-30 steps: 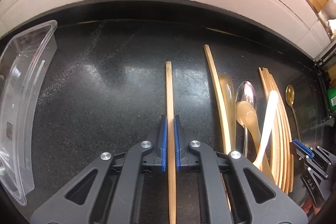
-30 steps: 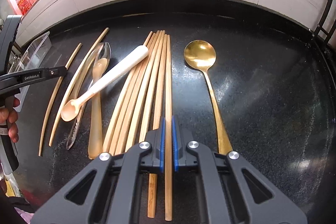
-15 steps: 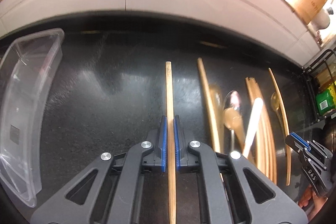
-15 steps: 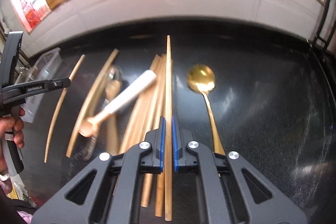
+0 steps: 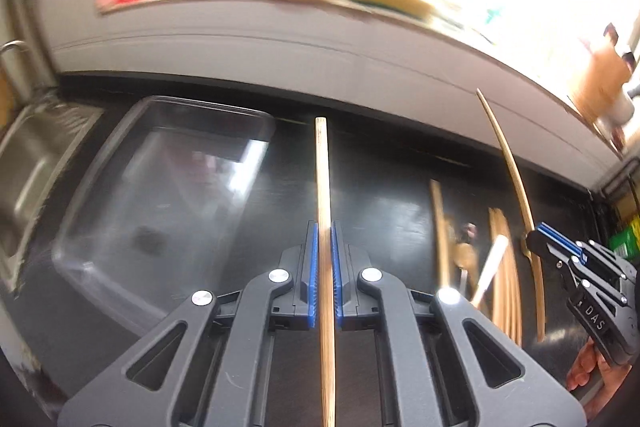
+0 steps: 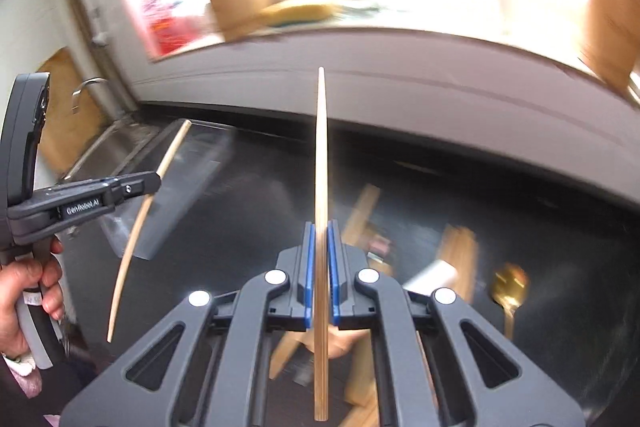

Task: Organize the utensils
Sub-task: 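Lift both held chopsticks and carry them over the clear plastic container, then lower the chopsticks into the container and open both tools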

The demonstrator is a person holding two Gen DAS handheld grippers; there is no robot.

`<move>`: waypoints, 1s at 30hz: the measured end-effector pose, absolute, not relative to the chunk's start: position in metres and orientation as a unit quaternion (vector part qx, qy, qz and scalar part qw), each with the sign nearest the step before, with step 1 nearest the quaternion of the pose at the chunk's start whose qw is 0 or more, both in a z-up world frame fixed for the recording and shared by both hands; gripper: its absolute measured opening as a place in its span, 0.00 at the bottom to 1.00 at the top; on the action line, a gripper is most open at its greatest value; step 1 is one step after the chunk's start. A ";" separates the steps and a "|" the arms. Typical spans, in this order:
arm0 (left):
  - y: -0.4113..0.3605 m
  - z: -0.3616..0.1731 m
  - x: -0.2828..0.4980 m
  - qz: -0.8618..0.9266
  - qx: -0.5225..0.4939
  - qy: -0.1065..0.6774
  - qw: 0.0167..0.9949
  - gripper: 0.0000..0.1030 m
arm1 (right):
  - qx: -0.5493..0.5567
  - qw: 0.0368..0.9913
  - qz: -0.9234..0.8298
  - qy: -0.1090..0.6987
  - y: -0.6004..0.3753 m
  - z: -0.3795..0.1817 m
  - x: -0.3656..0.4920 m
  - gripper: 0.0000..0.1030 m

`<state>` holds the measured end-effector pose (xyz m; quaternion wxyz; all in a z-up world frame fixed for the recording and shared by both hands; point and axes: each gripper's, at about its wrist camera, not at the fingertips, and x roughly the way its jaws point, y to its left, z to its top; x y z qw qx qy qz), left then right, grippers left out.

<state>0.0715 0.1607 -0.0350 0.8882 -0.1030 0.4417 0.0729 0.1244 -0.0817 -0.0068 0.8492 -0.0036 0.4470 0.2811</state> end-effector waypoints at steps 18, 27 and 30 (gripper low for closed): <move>0.354 -0.027 0.074 0.109 -0.113 0.439 0.885 0.06 | 0.030 0.820 0.342 0.458 0.151 -0.001 0.132 0.07; 0.376 -0.059 0.120 0.082 -0.103 0.458 0.879 0.06 | 0.073 0.797 0.289 0.526 0.196 -0.045 0.143 0.07; 0.378 -0.069 0.132 0.073 -0.089 0.466 0.877 0.06 | 0.089 0.790 0.269 0.543 0.201 -0.057 0.144 0.07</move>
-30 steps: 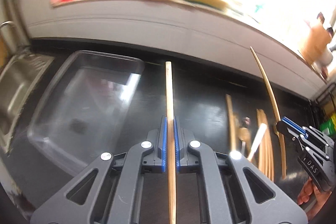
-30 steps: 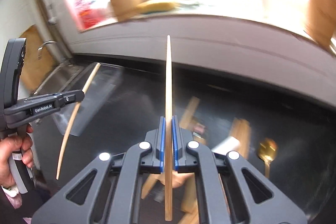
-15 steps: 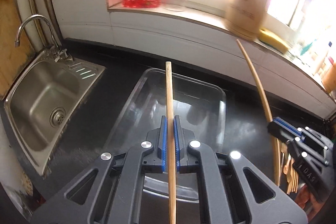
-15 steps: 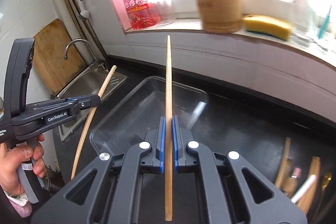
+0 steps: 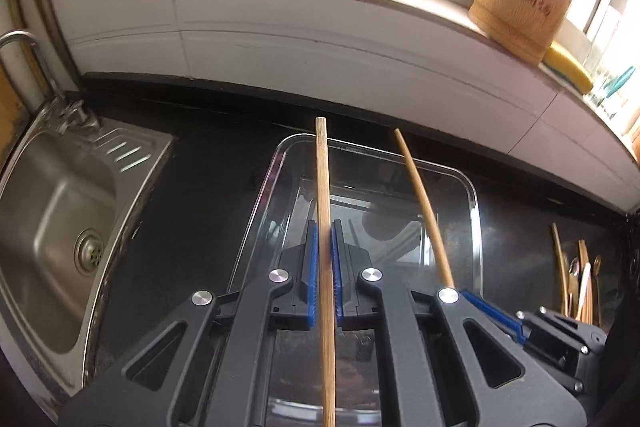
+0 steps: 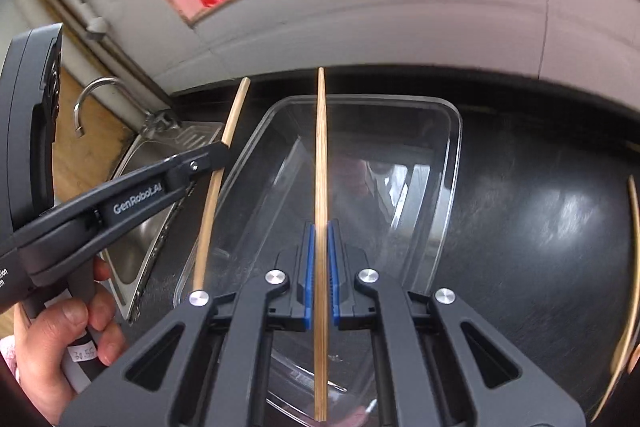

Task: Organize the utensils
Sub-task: 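Lower the chopsticks into the container and open both tools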

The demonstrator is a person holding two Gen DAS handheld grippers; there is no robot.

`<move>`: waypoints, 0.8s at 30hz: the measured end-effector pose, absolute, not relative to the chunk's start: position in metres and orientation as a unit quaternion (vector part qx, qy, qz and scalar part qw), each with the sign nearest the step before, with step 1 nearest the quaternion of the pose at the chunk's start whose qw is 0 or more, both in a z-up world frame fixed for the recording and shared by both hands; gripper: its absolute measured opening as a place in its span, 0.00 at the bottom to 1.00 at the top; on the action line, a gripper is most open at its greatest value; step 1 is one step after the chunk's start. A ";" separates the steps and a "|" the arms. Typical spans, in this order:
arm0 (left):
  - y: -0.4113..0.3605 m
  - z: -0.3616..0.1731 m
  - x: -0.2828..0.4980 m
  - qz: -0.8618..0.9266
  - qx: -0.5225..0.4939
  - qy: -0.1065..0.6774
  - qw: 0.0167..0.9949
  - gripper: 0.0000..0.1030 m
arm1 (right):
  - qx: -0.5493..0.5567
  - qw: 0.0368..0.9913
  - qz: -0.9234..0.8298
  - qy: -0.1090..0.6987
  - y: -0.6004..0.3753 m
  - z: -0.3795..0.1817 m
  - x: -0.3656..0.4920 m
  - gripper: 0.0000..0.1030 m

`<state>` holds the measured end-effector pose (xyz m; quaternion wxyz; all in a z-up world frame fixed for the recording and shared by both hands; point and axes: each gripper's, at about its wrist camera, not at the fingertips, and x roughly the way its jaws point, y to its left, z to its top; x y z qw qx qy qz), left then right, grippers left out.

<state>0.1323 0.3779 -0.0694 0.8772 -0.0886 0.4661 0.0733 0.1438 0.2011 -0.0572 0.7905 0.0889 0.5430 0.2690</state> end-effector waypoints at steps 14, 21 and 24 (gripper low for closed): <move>0.380 -0.102 0.143 0.053 -0.078 0.499 0.862 0.77 | 0.075 0.802 0.227 0.547 0.214 -0.075 0.135 0.07; 0.381 -0.099 0.137 0.052 -0.071 0.489 0.868 0.94 | 0.071 0.801 0.231 0.548 0.222 -0.077 0.135 0.07; 0.383 -0.096 0.136 0.061 -0.068 0.485 0.870 0.94 | 0.067 0.802 0.230 0.547 0.222 -0.076 0.135 0.07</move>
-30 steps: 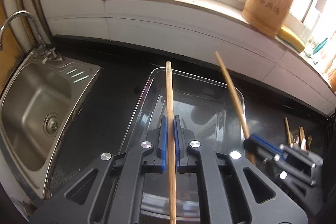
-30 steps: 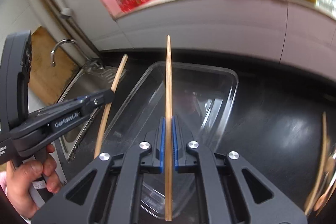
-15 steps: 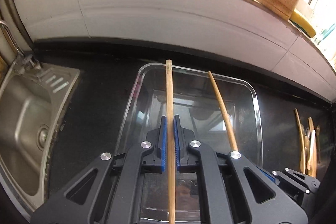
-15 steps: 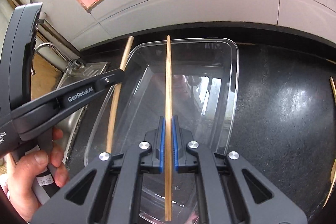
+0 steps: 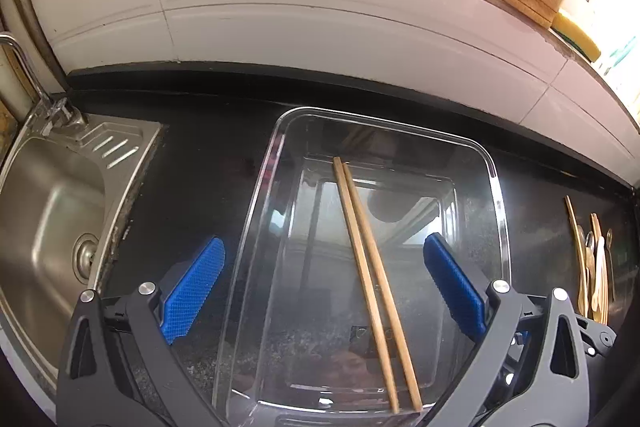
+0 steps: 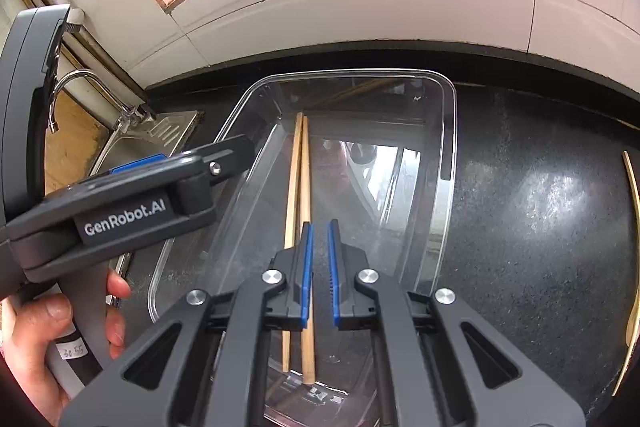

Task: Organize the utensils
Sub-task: 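Lower the chopsticks into the container and open both tools, then move both open tools back over the remaining utensils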

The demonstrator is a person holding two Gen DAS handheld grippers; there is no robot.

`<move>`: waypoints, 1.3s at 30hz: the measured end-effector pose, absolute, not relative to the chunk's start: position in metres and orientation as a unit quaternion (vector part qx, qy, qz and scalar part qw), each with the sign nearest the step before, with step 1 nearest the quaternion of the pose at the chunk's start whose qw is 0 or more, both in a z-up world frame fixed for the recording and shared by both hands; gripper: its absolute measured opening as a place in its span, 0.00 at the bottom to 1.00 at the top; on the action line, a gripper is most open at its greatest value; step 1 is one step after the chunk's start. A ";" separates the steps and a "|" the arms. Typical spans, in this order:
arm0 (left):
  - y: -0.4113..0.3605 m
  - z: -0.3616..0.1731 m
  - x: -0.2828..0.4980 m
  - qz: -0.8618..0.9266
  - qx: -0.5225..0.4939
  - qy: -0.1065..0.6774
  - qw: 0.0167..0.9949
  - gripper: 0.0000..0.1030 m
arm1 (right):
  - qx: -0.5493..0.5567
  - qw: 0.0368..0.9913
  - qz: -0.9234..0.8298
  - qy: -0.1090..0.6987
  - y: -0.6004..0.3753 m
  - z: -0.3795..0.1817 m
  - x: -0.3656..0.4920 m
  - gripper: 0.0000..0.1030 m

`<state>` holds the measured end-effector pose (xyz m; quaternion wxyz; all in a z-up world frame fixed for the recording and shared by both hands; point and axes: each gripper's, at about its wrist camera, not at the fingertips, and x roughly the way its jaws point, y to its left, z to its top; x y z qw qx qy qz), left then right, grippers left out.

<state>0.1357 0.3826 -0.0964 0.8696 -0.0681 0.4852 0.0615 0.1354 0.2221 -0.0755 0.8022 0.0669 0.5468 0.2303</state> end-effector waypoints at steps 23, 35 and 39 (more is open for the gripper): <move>0.241 -0.043 0.118 -0.016 -0.032 0.443 0.896 0.94 | 0.040 0.892 0.065 0.446 0.031 -0.031 0.114 0.94; 0.079 -0.089 0.109 -0.073 0.001 0.505 0.860 0.94 | 0.087 0.882 -0.042 0.461 -0.184 -0.041 0.061 0.94; 0.059 -0.101 0.111 -0.062 -0.004 0.519 0.853 0.94 | 0.076 0.879 -0.034 0.470 -0.220 -0.050 0.054 0.94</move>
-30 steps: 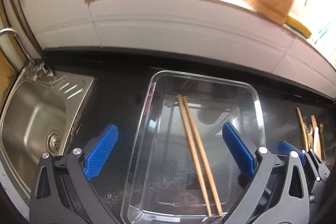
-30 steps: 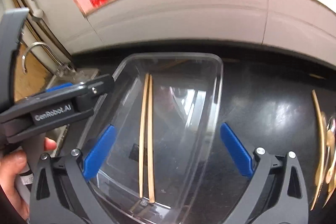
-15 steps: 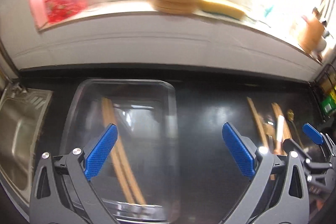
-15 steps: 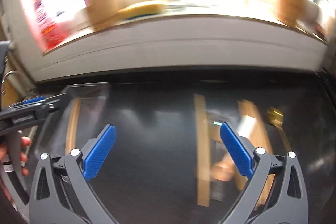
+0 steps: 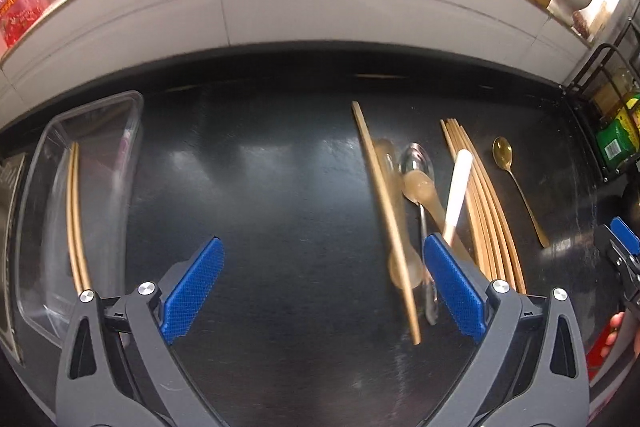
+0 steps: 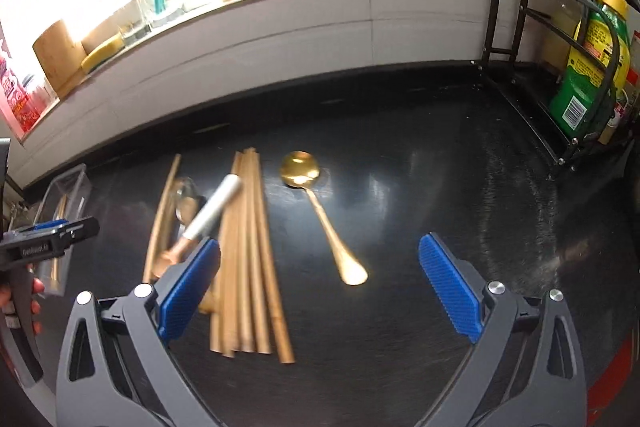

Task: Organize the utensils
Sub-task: 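Move both open tools back over the remaining utensils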

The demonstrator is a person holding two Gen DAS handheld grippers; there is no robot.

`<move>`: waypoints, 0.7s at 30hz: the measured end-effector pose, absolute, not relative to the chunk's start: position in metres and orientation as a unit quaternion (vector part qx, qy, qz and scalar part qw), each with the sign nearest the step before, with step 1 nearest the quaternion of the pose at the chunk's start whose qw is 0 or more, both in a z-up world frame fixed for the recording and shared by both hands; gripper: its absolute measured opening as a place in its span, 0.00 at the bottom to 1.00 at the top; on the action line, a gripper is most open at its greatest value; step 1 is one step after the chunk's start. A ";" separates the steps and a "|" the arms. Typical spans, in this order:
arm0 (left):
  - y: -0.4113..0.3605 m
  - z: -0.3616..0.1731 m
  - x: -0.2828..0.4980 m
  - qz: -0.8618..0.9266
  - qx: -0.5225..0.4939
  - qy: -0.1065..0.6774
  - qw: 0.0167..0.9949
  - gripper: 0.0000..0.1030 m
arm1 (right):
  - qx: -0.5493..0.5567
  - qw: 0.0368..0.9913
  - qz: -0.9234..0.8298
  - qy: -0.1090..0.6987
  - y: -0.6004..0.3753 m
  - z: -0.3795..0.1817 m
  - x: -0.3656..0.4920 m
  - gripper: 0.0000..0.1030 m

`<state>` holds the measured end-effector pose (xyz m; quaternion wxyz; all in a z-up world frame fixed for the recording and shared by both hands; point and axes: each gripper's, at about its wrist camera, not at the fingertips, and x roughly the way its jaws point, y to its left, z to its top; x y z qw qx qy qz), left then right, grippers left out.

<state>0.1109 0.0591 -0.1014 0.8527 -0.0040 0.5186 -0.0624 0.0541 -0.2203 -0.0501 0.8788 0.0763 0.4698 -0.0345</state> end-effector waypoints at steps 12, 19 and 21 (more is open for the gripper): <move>0.040 -0.124 0.130 0.012 0.001 0.533 0.846 0.94 | 0.071 0.865 0.045 0.494 -0.255 -0.073 0.078 0.94; 0.027 -0.134 0.134 0.023 0.021 0.540 0.841 0.94 | 0.103 0.852 0.098 0.504 -0.254 -0.075 0.087 0.94; 0.025 -0.137 0.138 0.024 0.024 0.544 0.838 0.94 | 0.102 0.851 0.105 0.505 -0.249 -0.075 0.088 0.94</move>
